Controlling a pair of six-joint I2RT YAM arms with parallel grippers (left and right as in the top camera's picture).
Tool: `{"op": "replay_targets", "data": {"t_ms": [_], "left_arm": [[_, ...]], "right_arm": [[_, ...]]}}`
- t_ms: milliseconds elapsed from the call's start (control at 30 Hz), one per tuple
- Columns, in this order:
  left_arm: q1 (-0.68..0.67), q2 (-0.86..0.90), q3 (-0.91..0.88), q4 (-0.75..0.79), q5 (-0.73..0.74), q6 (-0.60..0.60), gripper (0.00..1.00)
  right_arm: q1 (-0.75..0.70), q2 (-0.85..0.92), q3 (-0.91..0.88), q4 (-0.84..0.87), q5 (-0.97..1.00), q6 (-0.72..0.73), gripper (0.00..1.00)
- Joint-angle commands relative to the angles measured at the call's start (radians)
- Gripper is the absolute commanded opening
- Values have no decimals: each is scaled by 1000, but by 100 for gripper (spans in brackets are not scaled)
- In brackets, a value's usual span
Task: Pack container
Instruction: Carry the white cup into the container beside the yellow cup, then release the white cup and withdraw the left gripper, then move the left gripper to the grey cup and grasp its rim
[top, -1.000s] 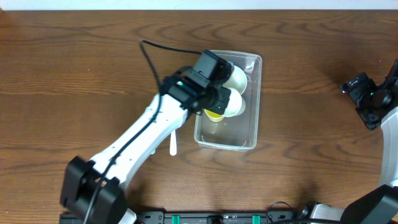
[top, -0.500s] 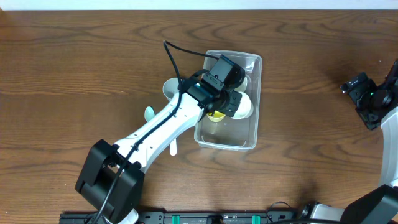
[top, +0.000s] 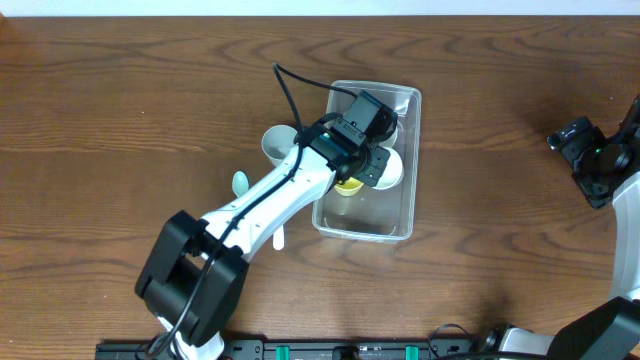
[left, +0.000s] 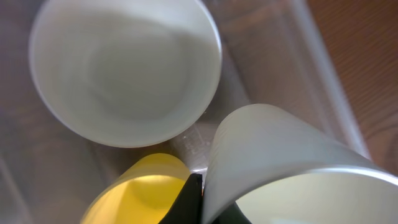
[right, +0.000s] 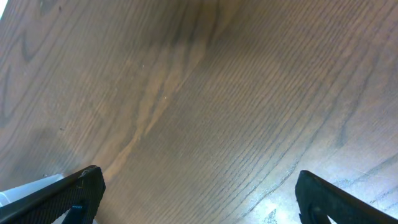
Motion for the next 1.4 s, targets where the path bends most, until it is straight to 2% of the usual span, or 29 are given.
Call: {"op": "replay_targets", "data": {"t_ms": [0, 67, 133, 500, 667, 867, 967, 1167, 1367], "left_arm": [[-2, 17, 12, 5, -13, 18, 15], [-2, 17, 12, 9, -13, 18, 27], [-2, 17, 12, 16, -13, 18, 32], [2, 16, 19, 42, -13, 17, 33], [46, -43, 72, 14, -13, 6, 33], [164, -167, 116, -81, -21, 6, 33], [252, -206, 116, -150, -75, -18, 33], [439, -186, 106, -300, -87, -78, 33], [541, -127, 104, -367, -65, -123, 33]], "right_arm": [[-8, 3, 5, -1, 10, 13, 99], [-8, 3, 5, -1, 10, 13, 99], [-8, 3, 5, -1, 10, 13, 99], [-8, 3, 5, -1, 10, 13, 99], [-8, 3, 5, -1, 10, 13, 99], [-8, 3, 5, -1, 10, 13, 99], [-8, 3, 5, -1, 10, 13, 99], [-8, 3, 5, -1, 10, 13, 99], [-8, 3, 5, -1, 10, 13, 99]]}}
